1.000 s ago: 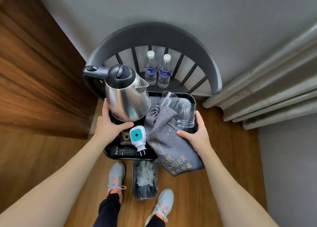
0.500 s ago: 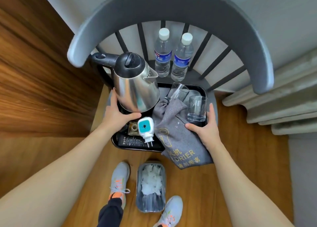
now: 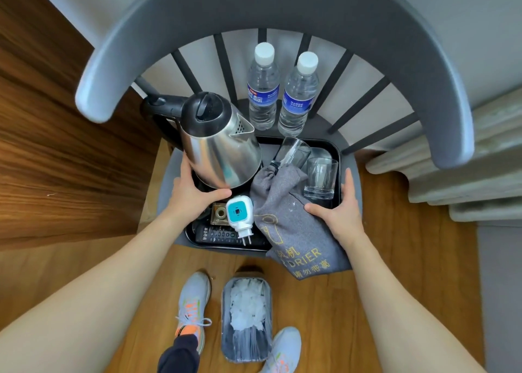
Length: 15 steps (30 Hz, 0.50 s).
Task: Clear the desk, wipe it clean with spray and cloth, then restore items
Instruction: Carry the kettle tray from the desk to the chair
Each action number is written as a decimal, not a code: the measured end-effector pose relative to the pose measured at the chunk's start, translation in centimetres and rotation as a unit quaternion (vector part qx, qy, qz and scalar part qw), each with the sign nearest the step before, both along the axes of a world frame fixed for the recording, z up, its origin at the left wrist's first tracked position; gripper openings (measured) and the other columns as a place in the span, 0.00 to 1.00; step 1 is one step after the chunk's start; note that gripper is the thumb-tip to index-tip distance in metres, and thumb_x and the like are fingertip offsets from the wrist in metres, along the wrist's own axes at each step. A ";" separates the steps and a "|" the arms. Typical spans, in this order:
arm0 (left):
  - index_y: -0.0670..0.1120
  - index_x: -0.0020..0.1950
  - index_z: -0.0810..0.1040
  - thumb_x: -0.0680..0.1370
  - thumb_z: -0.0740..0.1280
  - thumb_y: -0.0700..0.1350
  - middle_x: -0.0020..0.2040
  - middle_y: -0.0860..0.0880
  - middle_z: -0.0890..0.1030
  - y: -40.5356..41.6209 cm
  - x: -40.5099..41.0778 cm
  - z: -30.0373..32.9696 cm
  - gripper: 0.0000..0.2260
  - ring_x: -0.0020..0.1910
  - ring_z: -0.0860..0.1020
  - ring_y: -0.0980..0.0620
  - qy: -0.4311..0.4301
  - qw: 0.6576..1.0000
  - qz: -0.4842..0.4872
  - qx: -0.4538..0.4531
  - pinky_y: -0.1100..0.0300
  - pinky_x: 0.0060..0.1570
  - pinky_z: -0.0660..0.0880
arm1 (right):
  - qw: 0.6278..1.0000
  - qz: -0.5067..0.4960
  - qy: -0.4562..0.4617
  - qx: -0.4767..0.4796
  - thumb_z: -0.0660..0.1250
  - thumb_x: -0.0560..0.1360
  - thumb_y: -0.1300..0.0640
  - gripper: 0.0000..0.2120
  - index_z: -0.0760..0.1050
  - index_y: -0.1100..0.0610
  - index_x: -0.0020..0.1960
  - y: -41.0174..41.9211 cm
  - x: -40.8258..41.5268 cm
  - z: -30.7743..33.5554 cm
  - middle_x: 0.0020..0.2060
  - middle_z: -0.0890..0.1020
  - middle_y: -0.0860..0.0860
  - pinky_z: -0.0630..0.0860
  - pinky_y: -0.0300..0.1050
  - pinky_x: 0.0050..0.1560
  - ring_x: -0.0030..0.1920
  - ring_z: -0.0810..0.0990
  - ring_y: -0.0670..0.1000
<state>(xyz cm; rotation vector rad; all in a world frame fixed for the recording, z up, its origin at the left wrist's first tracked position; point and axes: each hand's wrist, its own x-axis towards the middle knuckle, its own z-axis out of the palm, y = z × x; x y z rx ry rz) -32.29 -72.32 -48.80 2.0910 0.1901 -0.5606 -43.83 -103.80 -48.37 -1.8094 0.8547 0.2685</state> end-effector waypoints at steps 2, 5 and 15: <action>0.57 0.77 0.56 0.55 0.81 0.63 0.69 0.55 0.72 -0.2 0.0 0.1 0.56 0.70 0.68 0.53 0.000 1.000 0.002 -0.002 0.48 0.71 0.66 | 1.000 0.002 0.007 -0.008 0.84 0.64 0.51 0.61 0.45 0.37 0.82 0.0 0.1 0.0 0.76 0.65 0.54 0.62 0.49 0.69 0.76 0.65 0.54; 0.56 0.77 0.57 0.56 0.81 0.62 0.68 0.55 0.72 -0.4 -0.1 0.5 0.55 0.70 0.69 0.53 0.006 1.000 0.003 0.000 0.49 0.71 0.67 | 1.000 0.011 0.006 -0.018 0.85 0.64 0.48 0.62 0.45 0.38 0.82 0.1 0.2 0.1 0.78 0.64 0.53 0.61 0.54 0.75 0.78 0.62 0.53; 0.50 0.81 0.49 0.67 0.82 0.48 0.77 0.51 0.64 -0.5 0.3 4.1 0.54 0.75 0.64 0.47 0.067 0.996 -0.020 0.060 0.53 0.71 0.63 | 0.990 0.067 0.075 -0.096 0.77 0.62 0.38 0.48 0.62 0.48 0.77 1.9 1.2 4.4 0.68 0.74 0.49 0.71 0.58 0.71 0.70 0.72 0.55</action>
